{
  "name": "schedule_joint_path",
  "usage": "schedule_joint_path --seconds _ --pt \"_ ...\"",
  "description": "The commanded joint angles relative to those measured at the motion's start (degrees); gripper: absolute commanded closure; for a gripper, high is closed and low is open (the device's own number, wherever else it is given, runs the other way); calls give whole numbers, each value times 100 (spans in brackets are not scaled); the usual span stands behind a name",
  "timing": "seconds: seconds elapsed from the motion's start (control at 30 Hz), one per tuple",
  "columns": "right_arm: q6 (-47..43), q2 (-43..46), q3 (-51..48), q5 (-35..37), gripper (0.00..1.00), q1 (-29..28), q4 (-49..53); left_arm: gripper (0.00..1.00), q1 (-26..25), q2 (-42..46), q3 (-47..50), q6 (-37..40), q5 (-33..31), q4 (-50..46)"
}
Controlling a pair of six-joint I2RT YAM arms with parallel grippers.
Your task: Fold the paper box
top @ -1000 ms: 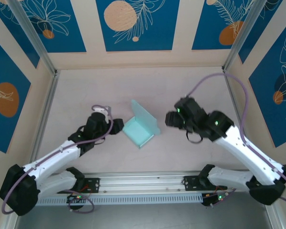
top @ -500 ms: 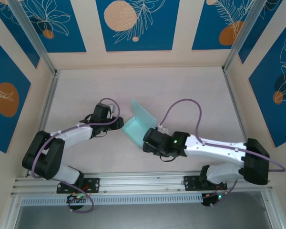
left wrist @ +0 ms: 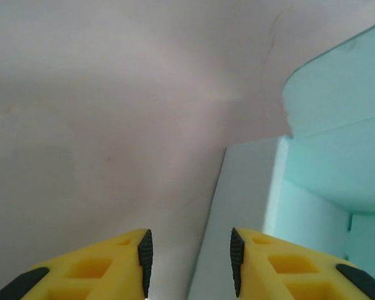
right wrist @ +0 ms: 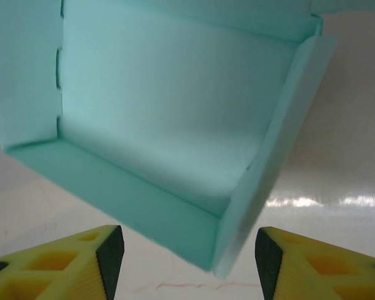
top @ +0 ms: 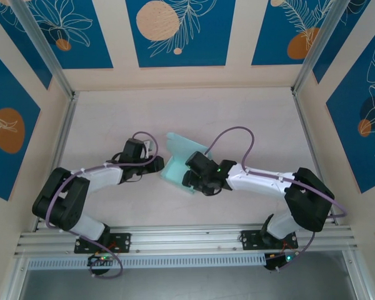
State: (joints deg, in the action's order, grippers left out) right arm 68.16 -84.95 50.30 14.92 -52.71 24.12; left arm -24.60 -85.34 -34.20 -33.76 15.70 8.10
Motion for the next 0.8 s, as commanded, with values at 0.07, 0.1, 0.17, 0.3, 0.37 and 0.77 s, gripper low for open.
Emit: schedule_joint_path --seconds 0.07,0.1,0.17,0.3,0.37,0.77 --pt "-749 -144 173 -437 42 479 -67 64 -111 567 662 -616 210 421" --pt "-896 -184 181 -522 43 575 -128 65 -184 674 761 -705 193 453" --pt "-1137 -287 242 -670 44 740 -162 65 -328 870 914 -821 115 461" --pt "-1722 -511 487 -820 46 949 -82 65 -540 1353 1037 -983 -108 324" --pt "-1952 -573 614 -801 46 1003 57 64 -541 1655 1018 -943 -345 156" --pt "-2527 -564 1142 -184 43 911 987 51 -534 1644 225 384 -1127 -937"
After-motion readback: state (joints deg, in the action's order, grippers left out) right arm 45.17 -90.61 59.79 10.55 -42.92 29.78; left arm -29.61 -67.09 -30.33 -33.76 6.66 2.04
